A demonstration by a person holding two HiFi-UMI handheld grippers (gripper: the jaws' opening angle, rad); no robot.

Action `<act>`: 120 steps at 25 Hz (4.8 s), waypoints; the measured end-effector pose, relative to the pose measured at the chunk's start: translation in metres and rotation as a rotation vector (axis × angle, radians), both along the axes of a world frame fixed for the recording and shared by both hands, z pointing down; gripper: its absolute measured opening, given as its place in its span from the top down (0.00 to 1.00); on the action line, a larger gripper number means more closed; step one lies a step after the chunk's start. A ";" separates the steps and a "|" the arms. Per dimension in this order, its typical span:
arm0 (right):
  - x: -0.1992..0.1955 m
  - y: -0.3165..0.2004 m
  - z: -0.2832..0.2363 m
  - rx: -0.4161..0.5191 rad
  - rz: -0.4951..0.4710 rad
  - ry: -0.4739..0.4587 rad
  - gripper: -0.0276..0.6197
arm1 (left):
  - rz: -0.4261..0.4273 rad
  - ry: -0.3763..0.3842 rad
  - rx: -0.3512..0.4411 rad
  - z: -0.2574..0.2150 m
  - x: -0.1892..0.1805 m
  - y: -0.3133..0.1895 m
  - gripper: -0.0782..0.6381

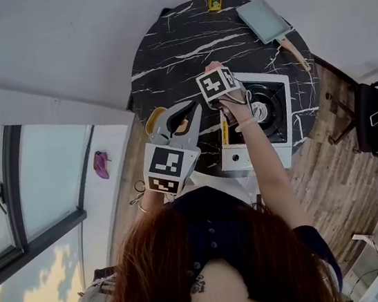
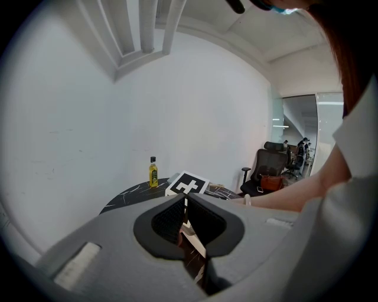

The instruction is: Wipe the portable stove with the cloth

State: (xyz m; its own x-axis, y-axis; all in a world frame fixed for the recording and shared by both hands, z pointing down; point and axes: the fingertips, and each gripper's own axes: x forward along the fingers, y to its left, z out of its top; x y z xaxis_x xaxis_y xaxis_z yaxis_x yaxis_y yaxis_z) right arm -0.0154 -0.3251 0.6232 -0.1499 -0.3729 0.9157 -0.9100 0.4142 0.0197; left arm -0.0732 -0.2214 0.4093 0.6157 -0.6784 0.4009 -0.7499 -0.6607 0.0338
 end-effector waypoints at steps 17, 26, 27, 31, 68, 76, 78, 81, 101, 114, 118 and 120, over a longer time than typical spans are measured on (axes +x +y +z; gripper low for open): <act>0.009 -0.017 -0.026 0.154 0.031 -0.019 0.92 | 0.032 0.000 0.003 -0.001 0.003 0.000 0.86; 0.013 -0.010 -0.066 0.327 0.056 -0.080 0.92 | 0.058 0.012 0.028 -0.008 0.009 0.015 0.86; 0.014 -0.008 -0.070 0.342 0.055 -0.072 0.92 | 0.059 0.013 0.031 -0.009 0.010 0.017 0.86; 0.023 0.004 -0.079 0.379 0.069 -0.062 0.92 | 0.062 0.017 0.044 -0.014 0.010 0.026 0.86; 0.086 0.185 -0.211 0.804 0.281 -0.100 0.92 | 0.107 0.117 0.183 -0.062 0.030 0.121 0.86; 0.088 0.228 -0.234 0.883 0.296 -0.103 0.92 | 0.116 0.131 0.224 -0.071 0.030 0.146 0.86; 0.088 0.239 -0.240 0.901 0.299 -0.098 0.92 | 0.122 0.134 0.231 -0.073 0.032 0.154 0.86; 0.090 0.256 -0.249 0.932 0.306 -0.100 0.92 | 0.129 0.143 0.237 -0.074 0.034 0.167 0.86; 0.083 0.313 -0.299 1.059 0.326 -0.159 0.92 | 0.102 0.161 0.260 -0.092 0.024 0.195 0.86; 0.099 0.345 -0.302 1.070 0.340 -0.156 0.92 | 0.123 0.166 0.253 -0.093 0.045 0.217 0.86; 0.104 0.349 -0.303 1.075 0.345 -0.147 0.92 | 0.145 0.172 0.261 -0.097 0.055 0.222 0.86; 0.107 0.351 -0.304 1.078 0.345 -0.144 0.92 | 0.153 0.174 0.264 -0.099 0.061 0.223 0.86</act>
